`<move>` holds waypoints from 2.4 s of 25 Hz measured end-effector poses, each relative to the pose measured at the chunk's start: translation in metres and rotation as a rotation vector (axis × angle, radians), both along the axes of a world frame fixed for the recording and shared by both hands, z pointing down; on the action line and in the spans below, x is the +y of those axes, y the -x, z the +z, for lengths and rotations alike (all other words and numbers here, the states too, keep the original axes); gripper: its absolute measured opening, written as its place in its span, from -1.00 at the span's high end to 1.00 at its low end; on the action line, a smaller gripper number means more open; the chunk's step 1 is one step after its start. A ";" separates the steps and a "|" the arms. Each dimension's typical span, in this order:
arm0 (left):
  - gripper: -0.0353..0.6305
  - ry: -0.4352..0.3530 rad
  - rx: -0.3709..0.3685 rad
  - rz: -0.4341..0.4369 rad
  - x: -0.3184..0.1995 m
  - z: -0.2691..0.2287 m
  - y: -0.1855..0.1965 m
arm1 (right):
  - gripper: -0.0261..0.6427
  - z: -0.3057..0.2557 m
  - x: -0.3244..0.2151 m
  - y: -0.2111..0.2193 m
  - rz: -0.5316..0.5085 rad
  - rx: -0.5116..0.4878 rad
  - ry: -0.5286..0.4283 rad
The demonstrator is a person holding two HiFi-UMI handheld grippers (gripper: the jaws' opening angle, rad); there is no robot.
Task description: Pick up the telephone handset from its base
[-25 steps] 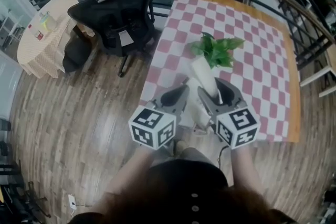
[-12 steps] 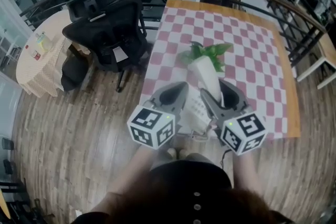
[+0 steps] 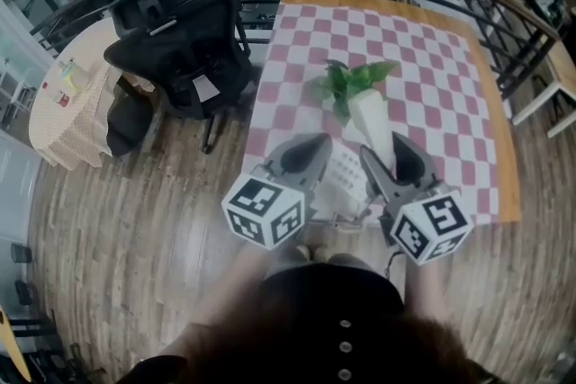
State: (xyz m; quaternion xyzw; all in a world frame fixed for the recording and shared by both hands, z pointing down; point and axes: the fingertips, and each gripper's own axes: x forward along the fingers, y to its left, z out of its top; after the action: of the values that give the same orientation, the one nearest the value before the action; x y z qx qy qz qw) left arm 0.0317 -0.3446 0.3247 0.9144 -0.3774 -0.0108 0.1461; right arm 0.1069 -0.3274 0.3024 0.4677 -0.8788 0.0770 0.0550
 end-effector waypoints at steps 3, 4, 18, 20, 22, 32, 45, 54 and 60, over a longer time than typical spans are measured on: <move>0.88 0.017 -0.025 0.007 0.001 0.007 -0.003 | 0.26 0.003 0.002 -0.002 0.007 0.006 0.012; 0.88 0.021 -0.028 0.010 0.002 0.008 -0.003 | 0.26 0.004 0.002 -0.002 0.010 0.001 0.018; 0.88 0.062 -0.019 0.005 0.004 0.020 0.004 | 0.26 0.026 0.002 -0.003 0.046 0.027 0.091; 0.88 0.062 -0.018 0.008 0.005 0.021 0.003 | 0.26 0.026 0.003 -0.002 0.042 0.031 0.089; 0.88 0.061 -0.018 0.011 0.006 0.021 0.001 | 0.26 0.027 0.003 -0.001 0.038 0.031 0.088; 0.88 0.061 -0.017 0.012 0.008 0.021 0.000 | 0.26 0.023 0.003 -0.001 0.029 0.027 0.075; 0.88 0.082 -0.035 0.007 0.011 0.028 0.000 | 0.26 0.024 0.009 0.002 0.005 0.035 0.059; 0.88 0.093 -0.036 0.003 0.014 0.030 -0.003 | 0.26 0.025 0.010 -0.002 0.002 0.045 0.058; 0.88 0.102 -0.039 0.006 0.018 0.033 -0.006 | 0.26 0.029 0.012 -0.001 -0.015 0.050 0.066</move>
State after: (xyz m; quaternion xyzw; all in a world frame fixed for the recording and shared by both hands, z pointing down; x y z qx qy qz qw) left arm 0.0374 -0.3265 0.3579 0.9070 -0.3775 0.0269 0.1849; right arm 0.1082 -0.3152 0.3312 0.4610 -0.8775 0.0938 0.0930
